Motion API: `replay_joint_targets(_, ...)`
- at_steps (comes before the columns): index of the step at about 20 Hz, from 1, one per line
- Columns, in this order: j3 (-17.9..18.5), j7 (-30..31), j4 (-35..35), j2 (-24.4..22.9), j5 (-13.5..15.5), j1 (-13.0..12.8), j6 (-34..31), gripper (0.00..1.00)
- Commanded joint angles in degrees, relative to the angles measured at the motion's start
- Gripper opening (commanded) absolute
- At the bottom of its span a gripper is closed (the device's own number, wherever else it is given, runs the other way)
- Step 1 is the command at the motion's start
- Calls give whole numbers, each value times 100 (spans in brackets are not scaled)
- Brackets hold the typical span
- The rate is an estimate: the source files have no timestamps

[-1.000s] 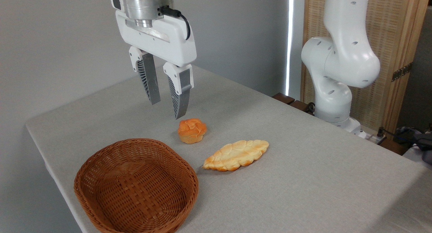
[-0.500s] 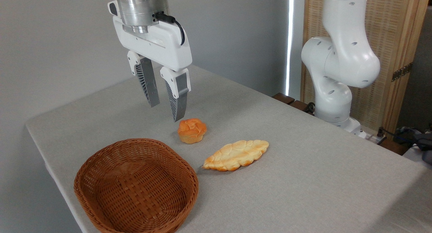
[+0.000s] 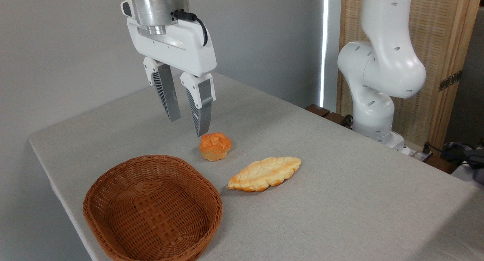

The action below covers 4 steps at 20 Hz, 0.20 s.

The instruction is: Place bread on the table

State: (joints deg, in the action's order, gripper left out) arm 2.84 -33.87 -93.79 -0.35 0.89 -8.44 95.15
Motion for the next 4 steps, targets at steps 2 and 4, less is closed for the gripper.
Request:
replay_joint_targets(2,-3,135,159,44,-115,-35,-207,100)
replay_joint_targets(4,6,161,159,44,-115,-35,-207,100)
